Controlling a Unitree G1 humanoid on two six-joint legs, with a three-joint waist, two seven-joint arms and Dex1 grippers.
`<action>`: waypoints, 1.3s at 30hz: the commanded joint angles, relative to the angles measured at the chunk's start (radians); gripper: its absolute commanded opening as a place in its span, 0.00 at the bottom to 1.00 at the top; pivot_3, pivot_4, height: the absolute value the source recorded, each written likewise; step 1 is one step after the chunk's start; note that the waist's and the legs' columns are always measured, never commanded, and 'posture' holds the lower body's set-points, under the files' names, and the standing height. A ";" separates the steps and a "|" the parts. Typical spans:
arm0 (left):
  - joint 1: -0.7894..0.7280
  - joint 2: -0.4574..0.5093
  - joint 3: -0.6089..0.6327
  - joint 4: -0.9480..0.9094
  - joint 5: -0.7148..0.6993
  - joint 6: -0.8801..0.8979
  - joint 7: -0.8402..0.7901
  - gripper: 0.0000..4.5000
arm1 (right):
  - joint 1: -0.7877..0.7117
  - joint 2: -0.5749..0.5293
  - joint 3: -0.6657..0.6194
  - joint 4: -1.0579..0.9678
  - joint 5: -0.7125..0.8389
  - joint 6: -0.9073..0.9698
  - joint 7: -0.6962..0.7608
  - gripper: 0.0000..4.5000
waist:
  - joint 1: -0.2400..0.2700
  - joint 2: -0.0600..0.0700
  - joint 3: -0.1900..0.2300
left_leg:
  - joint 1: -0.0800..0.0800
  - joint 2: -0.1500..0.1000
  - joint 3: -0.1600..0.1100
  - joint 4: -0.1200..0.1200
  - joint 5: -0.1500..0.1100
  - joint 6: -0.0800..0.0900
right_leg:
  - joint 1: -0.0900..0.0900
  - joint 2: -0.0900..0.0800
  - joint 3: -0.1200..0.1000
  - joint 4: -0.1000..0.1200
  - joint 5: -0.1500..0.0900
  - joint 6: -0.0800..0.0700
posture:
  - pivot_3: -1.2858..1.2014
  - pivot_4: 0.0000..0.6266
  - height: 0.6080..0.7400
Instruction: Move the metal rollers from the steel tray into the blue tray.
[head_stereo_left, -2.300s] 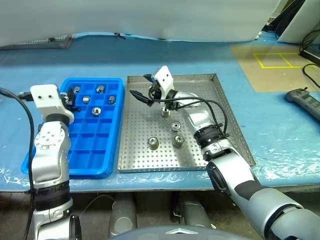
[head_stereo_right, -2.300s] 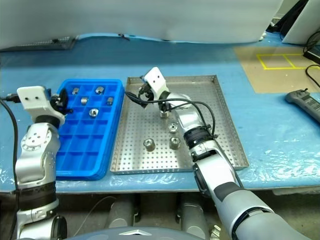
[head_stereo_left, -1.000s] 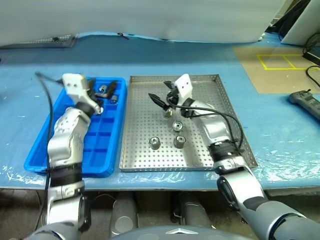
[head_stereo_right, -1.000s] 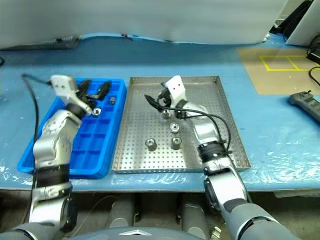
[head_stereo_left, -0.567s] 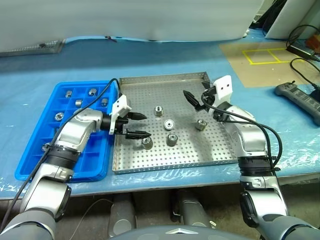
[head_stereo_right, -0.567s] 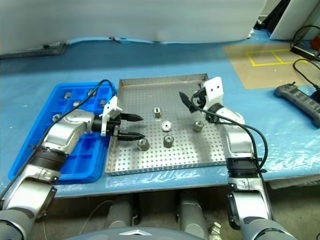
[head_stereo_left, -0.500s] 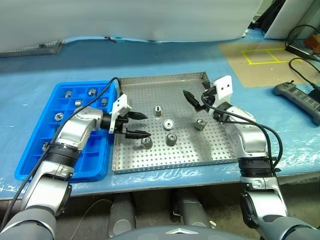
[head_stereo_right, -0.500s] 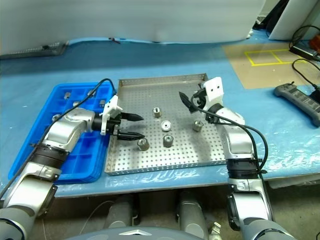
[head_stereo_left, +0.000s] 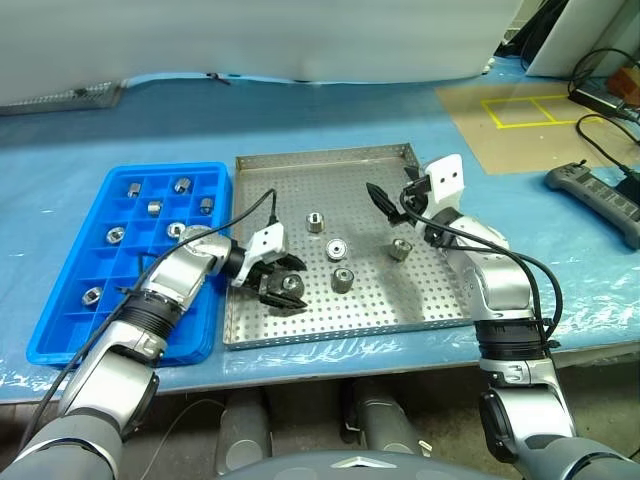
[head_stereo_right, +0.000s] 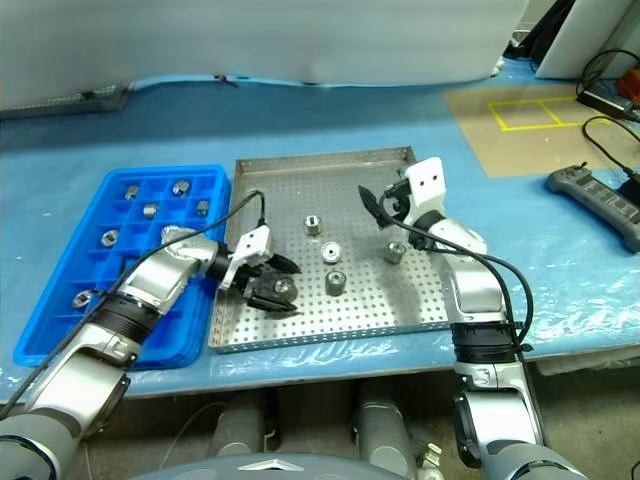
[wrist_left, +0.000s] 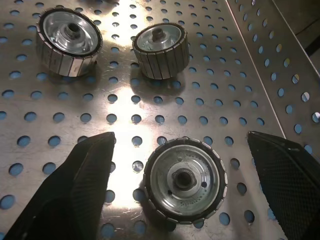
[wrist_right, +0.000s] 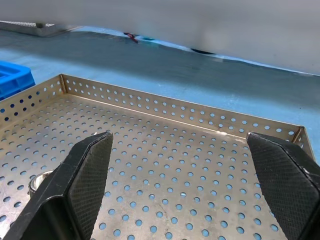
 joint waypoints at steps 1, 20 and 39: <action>-0.026 0.011 0.003 0.033 0.034 -0.045 0.002 0.73 | -0.010 -0.008 -0.003 -0.043 0.004 -0.011 -0.006 1.00 | -0.001 0.000 0.000 | 0.000 0.000 0.000 0.000 0.000 0.000 | 0.000 0.000 0.000 0.000 0.000 0.000 | 0.44 0.24 1.00; -0.053 -0.139 0.677 -0.099 -0.215 0.160 0.949 0.38 | -0.232 0.079 0.088 0.354 -0.015 -0.181 0.110 1.00 | 0.017 0.000 0.000 | -0.005 -0.003 -0.002 0.002 0.000 0.001 | -0.003 0.000 -0.003 0.000 0.000 -0.001 | 0.56 0.24 1.00; 0.319 -0.126 0.738 -0.629 -0.200 0.534 1.289 0.38 | -0.411 0.122 0.102 0.730 -0.060 -0.394 0.225 1.00 | 0.108 0.000 0.000 | -0.012 0.005 -0.004 0.009 0.001 0.001 | -0.008 -0.001 -0.009 0.010 -0.002 -0.004 | 0.60 0.24 1.00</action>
